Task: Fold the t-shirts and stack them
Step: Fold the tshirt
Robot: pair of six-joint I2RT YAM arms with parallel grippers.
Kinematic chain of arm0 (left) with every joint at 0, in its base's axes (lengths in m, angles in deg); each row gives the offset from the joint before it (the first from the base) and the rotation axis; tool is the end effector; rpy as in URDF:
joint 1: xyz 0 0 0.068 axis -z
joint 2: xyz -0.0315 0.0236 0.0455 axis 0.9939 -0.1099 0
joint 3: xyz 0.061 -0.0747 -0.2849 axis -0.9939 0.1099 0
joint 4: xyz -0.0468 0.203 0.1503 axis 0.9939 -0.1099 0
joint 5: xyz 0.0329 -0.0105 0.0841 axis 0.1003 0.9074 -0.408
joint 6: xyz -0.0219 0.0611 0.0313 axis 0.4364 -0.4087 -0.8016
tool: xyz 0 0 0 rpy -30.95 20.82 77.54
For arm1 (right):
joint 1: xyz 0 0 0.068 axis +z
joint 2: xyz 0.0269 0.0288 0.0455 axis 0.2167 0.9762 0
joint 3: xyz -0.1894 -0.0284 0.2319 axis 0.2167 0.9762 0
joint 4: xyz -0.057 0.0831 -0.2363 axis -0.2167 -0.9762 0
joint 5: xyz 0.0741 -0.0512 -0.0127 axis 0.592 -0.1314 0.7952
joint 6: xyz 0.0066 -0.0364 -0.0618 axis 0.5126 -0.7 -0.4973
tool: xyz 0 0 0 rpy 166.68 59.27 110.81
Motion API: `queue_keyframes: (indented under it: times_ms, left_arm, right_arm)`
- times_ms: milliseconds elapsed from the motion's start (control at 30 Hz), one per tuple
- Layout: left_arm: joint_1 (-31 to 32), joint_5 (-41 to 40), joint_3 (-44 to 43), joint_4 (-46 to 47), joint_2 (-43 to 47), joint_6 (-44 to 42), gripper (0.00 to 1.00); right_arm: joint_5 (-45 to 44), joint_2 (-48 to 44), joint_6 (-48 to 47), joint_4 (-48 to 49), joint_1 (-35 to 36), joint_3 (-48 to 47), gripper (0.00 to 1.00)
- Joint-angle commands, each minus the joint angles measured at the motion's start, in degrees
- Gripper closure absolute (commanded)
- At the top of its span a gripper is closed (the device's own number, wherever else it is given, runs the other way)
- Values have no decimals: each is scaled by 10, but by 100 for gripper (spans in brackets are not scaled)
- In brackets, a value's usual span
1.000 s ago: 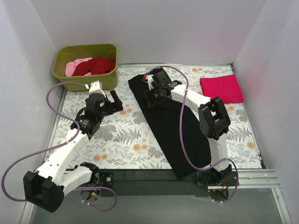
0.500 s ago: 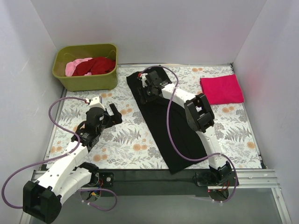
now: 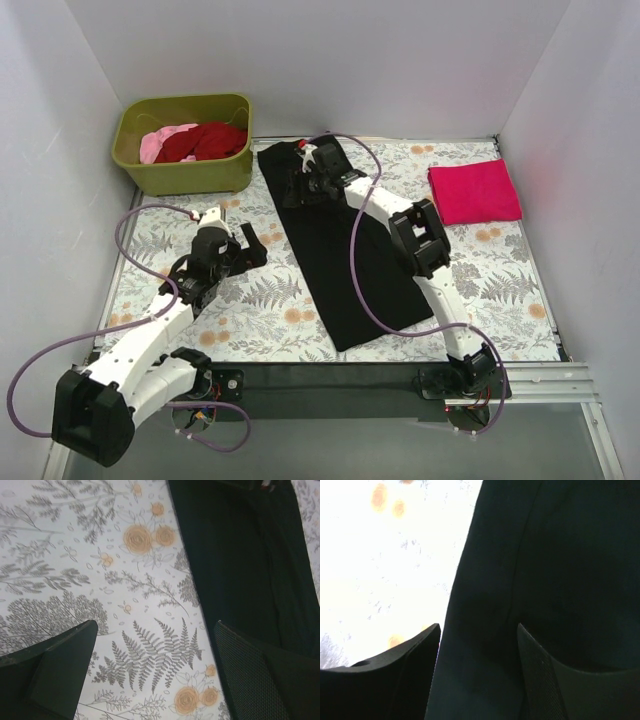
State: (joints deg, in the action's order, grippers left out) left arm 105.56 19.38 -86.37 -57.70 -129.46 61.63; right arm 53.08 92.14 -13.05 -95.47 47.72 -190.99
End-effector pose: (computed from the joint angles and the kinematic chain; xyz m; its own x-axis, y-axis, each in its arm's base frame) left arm 0.1875 -0.0650 0.2462 -0.4252 -0.8167 -0.3900 -0.4013 0.5564 -0.7276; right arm 0.4891 0.3678 0.1741 -0.6719 -0.1084 -0.7327 -0.5771 0.6967 0.4261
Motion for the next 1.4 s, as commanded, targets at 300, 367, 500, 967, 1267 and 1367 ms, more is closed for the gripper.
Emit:
queue_keyframes:
  times_ms: [300, 367, 500, 967, 1267, 1367]
  left_arm:
    - [164, 173, -66, -137, -71, 214, 20]
    - [196, 159, -75, -170, -80, 242, 21]
    - [283, 159, -89, -191, -116, 280, 29]
    - [440, 62, -213, -271, -335, 332, 61]
    - [464, 39, -277, -281, -387, 326, 65]
    - [464, 46, -285, -285, -412, 316, 67]
  right_arm:
    - [-29, -504, -86, -86, -58, 450, 45]
    - [16, -548, -91, -102, -58, 540, 50]
    - [75, -670, -77, -117, -53, 688, 53]
    - [-70, -872, -63, -160, -94, 880, 54]
    - [-82, -868, -79, -170, -109, 880, 54]
    - [-83, -867, -81, -174, -114, 879, 54]
